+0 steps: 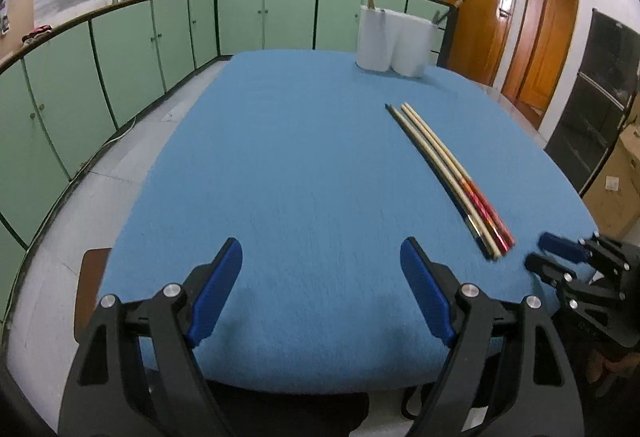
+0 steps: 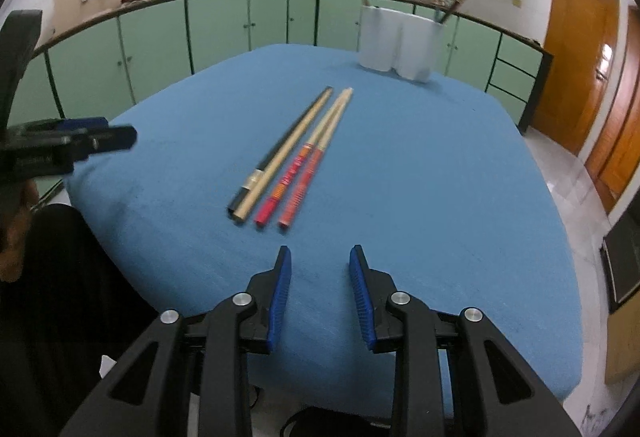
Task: Organize utensils
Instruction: 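Move both tools back over the remaining chopsticks on the table, then grasp the red-and-white chopstick with the right tool while the left tool grasps the black chopstick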
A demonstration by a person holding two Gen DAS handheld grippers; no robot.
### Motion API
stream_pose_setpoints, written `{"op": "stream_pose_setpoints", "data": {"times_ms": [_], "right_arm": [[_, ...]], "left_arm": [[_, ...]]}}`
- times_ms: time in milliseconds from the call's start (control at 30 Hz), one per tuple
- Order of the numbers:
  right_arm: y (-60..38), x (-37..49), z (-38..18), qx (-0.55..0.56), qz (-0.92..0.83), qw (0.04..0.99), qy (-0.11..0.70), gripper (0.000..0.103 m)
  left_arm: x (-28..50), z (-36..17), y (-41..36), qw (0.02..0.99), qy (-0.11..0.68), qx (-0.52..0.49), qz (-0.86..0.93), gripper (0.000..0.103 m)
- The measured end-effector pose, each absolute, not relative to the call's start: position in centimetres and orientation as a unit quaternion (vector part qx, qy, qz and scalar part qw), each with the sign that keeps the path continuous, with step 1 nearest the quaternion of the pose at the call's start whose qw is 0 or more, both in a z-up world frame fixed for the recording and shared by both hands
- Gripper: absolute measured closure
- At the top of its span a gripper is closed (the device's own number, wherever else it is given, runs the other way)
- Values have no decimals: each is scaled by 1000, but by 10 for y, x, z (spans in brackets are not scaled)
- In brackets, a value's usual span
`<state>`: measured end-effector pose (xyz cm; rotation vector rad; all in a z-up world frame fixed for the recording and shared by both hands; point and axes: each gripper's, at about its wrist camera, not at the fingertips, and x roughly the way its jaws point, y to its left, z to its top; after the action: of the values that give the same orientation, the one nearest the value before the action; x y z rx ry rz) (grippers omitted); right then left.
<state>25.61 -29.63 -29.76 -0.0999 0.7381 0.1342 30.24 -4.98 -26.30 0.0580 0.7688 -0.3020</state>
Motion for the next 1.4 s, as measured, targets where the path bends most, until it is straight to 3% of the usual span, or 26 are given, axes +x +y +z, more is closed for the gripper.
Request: {"op": "stream_pose_setpoints", "data": {"times_ms": [400,600,1300,1400], "right_arm": [[-288,271,-304,-47,65,934,348,73],[-297,270,-305,-40,55,935,349,96],[-355,263,-305,26,17,934,356,97],[-355,262,-305,23,15,935,355,97]], "left_arm": [[300,-275,-70,905,385,53,-173,24],[295,-284,-91,898,390,68,-191,24],[298,-297,-154,894,392,93,-196,20],[301,-296,-147,899,390,79,-185,24]]}}
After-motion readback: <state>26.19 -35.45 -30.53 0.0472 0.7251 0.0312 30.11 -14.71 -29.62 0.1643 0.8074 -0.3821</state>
